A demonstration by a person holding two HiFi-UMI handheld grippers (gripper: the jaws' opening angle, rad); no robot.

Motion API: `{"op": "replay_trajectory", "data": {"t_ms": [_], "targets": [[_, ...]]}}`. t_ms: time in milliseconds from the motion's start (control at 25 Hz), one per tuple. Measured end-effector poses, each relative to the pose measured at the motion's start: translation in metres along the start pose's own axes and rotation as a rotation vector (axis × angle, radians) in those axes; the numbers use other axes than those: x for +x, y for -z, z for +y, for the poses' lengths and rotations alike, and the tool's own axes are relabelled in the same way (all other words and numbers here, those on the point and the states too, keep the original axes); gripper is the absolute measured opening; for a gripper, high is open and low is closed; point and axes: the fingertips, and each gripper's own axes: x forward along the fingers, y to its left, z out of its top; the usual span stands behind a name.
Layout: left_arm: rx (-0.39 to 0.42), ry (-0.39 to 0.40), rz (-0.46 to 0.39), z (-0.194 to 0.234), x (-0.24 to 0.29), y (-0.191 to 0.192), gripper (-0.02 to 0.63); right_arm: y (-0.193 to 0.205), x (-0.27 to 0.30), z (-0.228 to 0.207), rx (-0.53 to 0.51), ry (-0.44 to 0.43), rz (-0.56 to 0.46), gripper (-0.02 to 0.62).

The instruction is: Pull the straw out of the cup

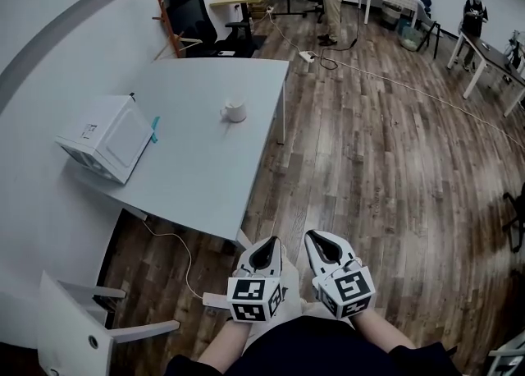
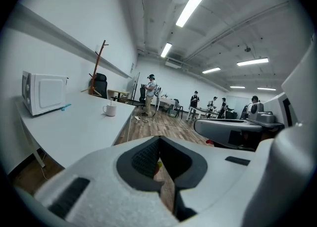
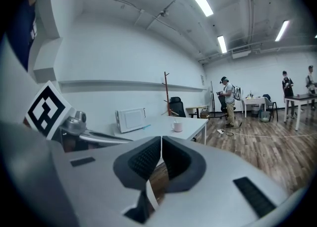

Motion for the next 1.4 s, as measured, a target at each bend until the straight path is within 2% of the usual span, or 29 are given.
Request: {"op": "replay_trajectory", "data": {"t_ms": [600, 880, 1400], "targets": [[0.003, 0.026, 0.004, 0.024, 0.083, -0.033, 0.012, -0.015, 0.061, -0.06, -0.008, 0.021, -0.005, 0.031], [-0.003, 0.031, 0.006, 0.042, 0.125, -0.055, 0.012, -0.034, 0.103, -0.088, -0.014, 0.02, -0.016, 0.031], [-0.002, 0.018, 0.018, 0.105, 0.183, -0.103, 0.012, -0.076, 0.193, -0.112, -0.016, 0.002, -0.034, 0.031]]}}
